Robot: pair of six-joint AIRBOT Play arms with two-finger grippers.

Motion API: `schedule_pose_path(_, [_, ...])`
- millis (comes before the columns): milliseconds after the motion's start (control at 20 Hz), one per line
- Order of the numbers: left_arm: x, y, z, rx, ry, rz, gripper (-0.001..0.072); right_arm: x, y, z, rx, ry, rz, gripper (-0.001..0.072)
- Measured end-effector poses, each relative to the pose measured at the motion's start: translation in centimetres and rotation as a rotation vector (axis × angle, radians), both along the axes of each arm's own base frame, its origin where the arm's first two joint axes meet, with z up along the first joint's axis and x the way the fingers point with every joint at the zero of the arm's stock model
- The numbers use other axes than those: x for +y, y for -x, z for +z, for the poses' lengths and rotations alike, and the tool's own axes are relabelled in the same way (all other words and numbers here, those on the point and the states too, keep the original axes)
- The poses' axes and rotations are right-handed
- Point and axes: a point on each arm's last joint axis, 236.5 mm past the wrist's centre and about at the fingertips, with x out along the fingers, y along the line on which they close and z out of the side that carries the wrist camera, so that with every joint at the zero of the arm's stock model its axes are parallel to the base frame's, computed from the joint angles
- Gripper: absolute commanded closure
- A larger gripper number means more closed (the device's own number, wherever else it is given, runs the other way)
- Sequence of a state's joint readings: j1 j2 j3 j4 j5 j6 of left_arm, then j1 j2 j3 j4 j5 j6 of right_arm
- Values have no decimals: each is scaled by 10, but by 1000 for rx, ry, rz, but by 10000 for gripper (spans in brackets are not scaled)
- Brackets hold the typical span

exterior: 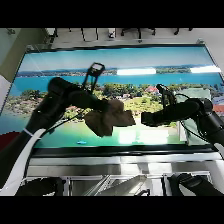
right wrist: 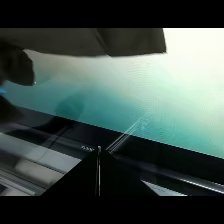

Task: Fold the shirts.

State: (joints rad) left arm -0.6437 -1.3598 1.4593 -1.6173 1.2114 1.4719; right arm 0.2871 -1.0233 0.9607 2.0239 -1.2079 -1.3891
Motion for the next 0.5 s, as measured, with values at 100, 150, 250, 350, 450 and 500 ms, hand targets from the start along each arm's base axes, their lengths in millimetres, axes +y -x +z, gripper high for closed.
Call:
schedule_pose_path(100, [-2, 6, -20, 60, -32, 5, 198, 0, -1, 0, -3, 1, -2, 689])
schedule_pose_path(150, [4, 6, -23, 86, -45, 20, 198, -2, -2, 1, -7, 2, -3, 682])
schedule_pose_path(250, [28, 2, -24, 123, -67, 72, 198, -12, -12, 7, -33, 9, -23, 578])
schedule_pose_path(350, [62, 5, -28, 173, -75, 147, 197, -31, -24, 14, -55, 16, -59, 293])
schedule_pose_path(450, [90, 19, -47, 255, -34, 229, 197, -56, -36, 18, -73, 30, -102, 300])
schedule_pose_path(500, [98, 28, -59, 298, 10, 263, 196, -69, -41, 17, -74, 37, -124, 299])
